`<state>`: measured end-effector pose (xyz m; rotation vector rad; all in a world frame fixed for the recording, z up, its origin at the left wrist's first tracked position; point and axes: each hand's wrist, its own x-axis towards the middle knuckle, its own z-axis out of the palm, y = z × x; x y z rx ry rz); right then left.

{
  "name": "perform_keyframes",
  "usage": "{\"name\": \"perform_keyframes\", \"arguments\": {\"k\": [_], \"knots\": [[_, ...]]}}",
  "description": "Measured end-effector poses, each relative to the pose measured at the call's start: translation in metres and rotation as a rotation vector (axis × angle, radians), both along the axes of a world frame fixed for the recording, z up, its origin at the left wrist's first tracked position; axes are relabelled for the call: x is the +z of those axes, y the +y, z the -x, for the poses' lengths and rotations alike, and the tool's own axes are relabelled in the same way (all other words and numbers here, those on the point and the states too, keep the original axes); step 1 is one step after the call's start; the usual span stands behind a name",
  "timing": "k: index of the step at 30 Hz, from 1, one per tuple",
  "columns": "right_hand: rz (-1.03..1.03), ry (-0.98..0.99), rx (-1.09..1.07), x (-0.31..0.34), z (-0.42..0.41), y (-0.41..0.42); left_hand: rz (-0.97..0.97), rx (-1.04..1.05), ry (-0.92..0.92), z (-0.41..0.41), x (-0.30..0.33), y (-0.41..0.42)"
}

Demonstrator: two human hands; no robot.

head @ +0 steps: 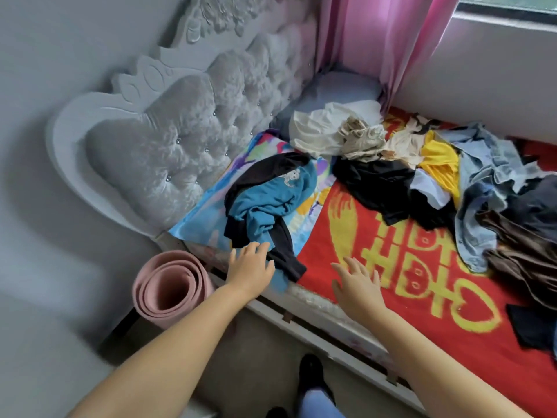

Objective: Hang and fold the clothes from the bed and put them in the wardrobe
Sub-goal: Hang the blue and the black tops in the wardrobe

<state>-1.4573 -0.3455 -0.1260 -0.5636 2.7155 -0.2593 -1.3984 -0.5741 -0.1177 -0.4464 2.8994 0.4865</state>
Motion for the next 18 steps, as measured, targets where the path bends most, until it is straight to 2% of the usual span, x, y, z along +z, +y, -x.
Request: {"name": "perform_keyframes", "arguments": {"k": [8, 18], "knots": [[-0.003, -0.091, 0.053, -0.028, 0.145, -0.067, -0.024, 0.067, -0.033, 0.128, -0.022, -0.068], [-0.078, -0.246, 0.005, -0.085, 0.323, -0.137, -0.014, -0.009, -0.083, 0.298, -0.069, -0.142]]}}
